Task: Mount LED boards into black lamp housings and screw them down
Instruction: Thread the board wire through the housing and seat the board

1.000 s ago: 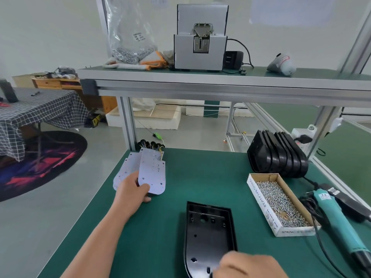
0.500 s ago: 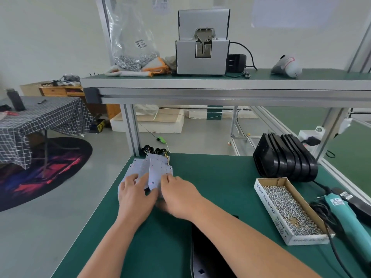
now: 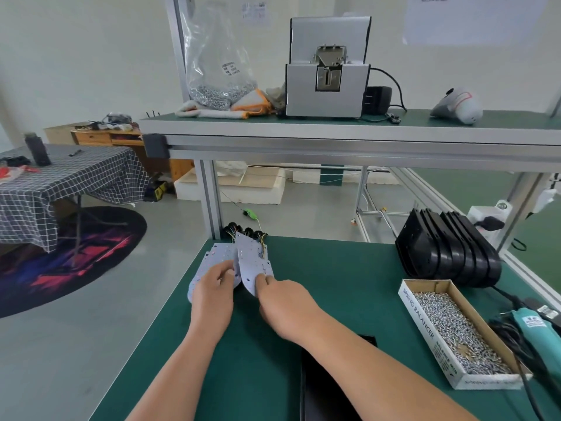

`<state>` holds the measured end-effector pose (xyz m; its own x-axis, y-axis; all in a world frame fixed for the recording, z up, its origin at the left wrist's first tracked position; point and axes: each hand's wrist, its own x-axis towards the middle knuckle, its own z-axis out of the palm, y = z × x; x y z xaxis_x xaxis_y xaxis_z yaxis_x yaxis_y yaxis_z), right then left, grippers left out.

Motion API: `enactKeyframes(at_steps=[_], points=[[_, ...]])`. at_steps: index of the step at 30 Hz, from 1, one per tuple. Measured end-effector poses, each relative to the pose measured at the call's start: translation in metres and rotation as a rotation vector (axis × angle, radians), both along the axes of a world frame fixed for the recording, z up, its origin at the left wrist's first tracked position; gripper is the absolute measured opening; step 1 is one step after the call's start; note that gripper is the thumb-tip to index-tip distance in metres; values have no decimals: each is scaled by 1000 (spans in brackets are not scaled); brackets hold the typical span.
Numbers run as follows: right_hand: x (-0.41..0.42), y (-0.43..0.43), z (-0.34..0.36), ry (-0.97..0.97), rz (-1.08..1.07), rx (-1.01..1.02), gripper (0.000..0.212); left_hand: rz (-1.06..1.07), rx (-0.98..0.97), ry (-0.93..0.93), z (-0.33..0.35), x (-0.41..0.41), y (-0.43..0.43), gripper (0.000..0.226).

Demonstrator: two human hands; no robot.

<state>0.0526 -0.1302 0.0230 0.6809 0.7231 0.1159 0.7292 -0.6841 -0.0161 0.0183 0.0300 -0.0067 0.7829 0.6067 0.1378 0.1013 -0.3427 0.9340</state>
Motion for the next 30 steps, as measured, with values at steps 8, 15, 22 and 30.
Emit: enactKeyframes(at_steps=[8, 15, 22, 30], points=[[2, -9, 7, 64, 46, 6, 28, -51, -171, -2, 1, 9, -9, 26], [0, -16, 11, 34, -3, 19, 22, 147, -420, -85, -5, 13, 9, 30], [-14, -23, 15, -52, -21, -131, 31, 220, -594, -281, -3, 9, 17, 40], [-19, -18, 20, -39, 46, -256, 25, 188, -356, -339, 5, 4, 22, 40]])
